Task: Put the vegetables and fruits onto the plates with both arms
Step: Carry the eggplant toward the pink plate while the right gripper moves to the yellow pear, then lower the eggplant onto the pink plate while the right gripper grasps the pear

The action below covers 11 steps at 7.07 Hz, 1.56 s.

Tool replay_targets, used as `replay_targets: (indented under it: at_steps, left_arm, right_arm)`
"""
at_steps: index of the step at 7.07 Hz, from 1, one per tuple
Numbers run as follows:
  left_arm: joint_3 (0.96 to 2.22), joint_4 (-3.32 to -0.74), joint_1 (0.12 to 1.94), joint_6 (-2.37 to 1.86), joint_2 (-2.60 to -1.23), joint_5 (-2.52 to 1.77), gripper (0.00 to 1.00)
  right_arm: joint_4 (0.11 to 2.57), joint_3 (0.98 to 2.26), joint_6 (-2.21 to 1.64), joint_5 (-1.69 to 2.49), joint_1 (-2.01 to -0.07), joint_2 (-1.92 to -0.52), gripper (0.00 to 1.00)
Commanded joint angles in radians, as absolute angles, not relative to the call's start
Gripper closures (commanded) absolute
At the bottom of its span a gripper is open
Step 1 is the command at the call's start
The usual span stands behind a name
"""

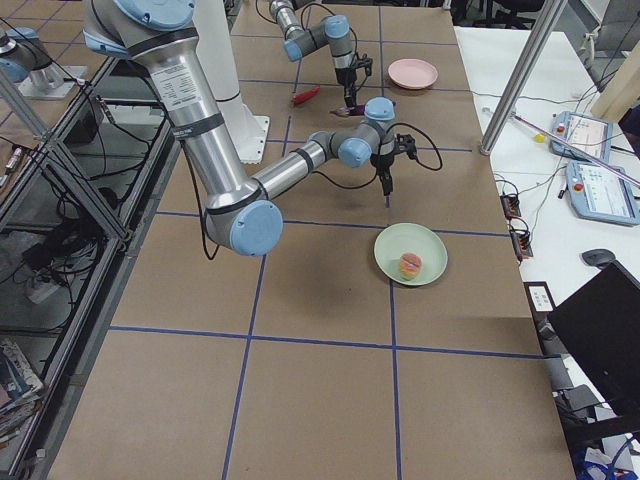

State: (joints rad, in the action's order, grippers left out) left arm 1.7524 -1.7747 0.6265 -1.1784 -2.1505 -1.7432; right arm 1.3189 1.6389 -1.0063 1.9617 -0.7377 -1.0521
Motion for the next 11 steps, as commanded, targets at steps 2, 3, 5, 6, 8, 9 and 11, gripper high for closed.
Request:
replay_targets:
  at_steps: [2, 3, 5, 6, 8, 9, 11]
  left_arm:
    - [1.668, -1.776, 0.939, -0.848, -2.072, -1.946, 1.00]
    - [1.619, -1.778, 0.984, -0.772, -2.072, -1.960, 1.00]
    - [1.464, -1.878, 1.029, -0.666, -2.074, -1.960, 1.00]
    - [1.374, -1.964, 1.048, -0.632, -2.077, -1.960, 1.00]
    - [1.301, -2.011, 1.048, -0.630, -2.094, -1.960, 1.00]
    - [1.272, -2.022, 1.046, -0.630, -2.101, -1.960, 1.00]
    - [1.130, -2.078, 1.045, -0.629, -2.169, -1.959, 0.99]
  right_arm:
    - [1.337, 1.638, -1.262, 1.761, -0.521, -0.902, 0.00]
    - [1.341, 1.637, -1.259, 1.749, -0.499, -0.891, 0.00]
    - [1.414, 1.591, -1.246, 1.708, -0.462, -0.821, 0.00]
    - [1.416, 1.553, -1.236, 1.666, -0.451, -0.805, 0.00]
    - [1.443, 1.523, -1.125, 1.608, -0.451, -0.807, 0.00]
    - [1.437, 1.502, -1.121, 1.592, -0.451, -0.801, 0.00]
    - [1.430, 1.445, -1.132, 1.577, -0.453, -0.756, 0.00]
